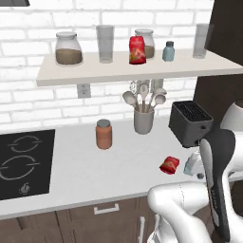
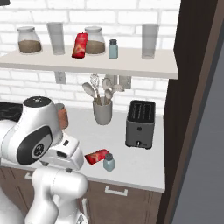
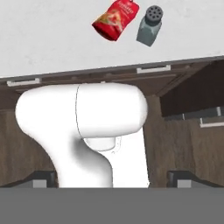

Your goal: Put the shaker and condiment bottle from the counter next to their counterparts in the cabinet.

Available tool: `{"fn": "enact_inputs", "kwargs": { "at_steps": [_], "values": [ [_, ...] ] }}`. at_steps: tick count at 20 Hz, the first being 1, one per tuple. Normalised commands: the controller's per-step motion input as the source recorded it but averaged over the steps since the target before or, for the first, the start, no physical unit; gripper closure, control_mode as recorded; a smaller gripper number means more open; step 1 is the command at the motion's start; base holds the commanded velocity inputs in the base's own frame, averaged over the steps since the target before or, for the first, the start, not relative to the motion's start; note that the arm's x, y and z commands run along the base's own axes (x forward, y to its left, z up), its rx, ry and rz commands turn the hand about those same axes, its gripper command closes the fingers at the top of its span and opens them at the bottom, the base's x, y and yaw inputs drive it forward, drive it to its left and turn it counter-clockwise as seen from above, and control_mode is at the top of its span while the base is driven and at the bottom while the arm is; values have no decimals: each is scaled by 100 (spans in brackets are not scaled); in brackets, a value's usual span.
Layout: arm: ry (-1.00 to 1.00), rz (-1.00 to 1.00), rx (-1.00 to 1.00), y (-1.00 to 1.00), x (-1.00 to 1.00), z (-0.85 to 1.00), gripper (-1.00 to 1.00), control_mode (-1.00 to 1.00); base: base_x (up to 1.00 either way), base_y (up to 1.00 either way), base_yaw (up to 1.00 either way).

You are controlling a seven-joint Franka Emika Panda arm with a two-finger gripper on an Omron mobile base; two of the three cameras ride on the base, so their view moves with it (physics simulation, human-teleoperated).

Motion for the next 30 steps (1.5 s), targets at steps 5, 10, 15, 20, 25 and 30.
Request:
{"fn": "enact_inputs", "kwargs": {
  "at_steps": [5,10,15,20,25,30],
  "values": [
    [-1,-76,-11,19,32,-74,-100,-100,0,0,0],
    [-1,-27,-4,19,35,-18,-100,-100,0,0,0],
    [-18,-30,-15,9,1,-13,-100,-100,0,0,0],
    [-24,-42,-27,7,1,-34,-100,-100,0,0,0],
    [-9,-29,-19,3,2,-25,-100,-100,0,0,0],
    [-23,-3,-37,-21,1,-34,-100,-100,0,0,0]
  ]
}}
